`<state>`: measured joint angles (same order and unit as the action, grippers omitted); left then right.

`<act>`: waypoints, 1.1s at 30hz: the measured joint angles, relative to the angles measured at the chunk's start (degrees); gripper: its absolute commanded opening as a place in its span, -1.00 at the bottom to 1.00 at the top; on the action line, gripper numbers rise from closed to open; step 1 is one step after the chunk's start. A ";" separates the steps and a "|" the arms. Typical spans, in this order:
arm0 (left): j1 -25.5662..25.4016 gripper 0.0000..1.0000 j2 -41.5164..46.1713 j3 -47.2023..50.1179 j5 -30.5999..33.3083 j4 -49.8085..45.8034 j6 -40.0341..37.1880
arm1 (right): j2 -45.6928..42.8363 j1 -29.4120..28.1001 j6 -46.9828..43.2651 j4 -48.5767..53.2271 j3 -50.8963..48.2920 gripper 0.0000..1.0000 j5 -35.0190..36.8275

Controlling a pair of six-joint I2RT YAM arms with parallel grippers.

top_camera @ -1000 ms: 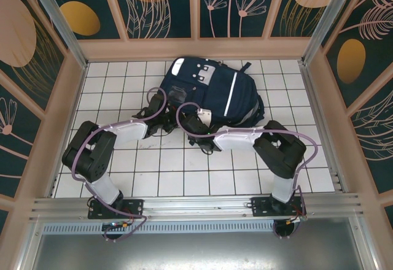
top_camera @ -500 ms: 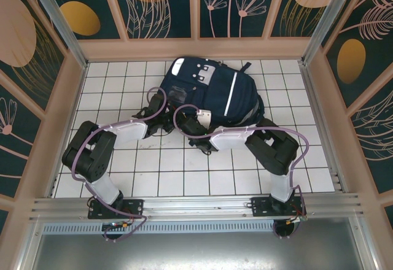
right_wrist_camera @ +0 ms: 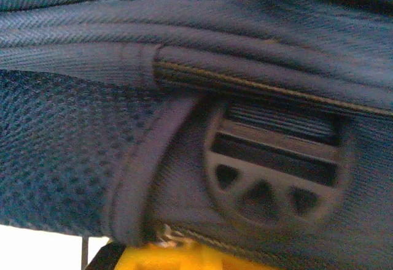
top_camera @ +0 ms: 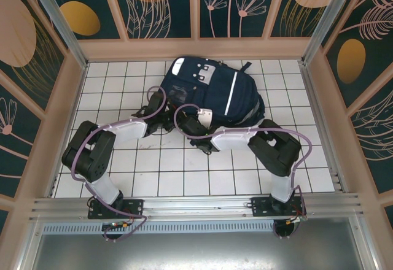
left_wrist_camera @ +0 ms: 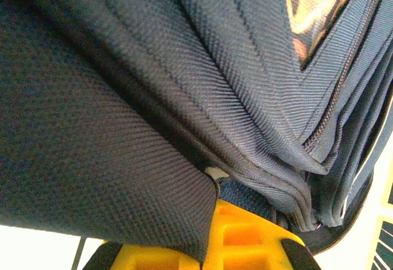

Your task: Pack books, pencil case, and school supplies into a backpack

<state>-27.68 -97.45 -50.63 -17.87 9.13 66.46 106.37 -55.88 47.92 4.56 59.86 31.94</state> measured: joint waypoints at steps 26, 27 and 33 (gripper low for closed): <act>16.70 -1.00 7.23 6.12 -4.22 -2.45 -4.50 | -17.84 5.40 4.37 10.69 -12.55 -1.00 -2.82; 16.28 -1.00 7.06 6.32 -4.15 -1.88 -4.24 | -17.05 6.19 4.09 10.69 -12.17 -1.00 -3.15; 11.45 -1.00 4.13 7.45 -2.32 2.40 -1.86 | -13.73 13.22 0.66 9.97 -10.56 -1.00 -3.61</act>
<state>-16.23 -93.32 -43.18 -20.18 11.53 64.60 92.64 -42.65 48.58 14.52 49.30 28.34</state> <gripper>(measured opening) 0.049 0.062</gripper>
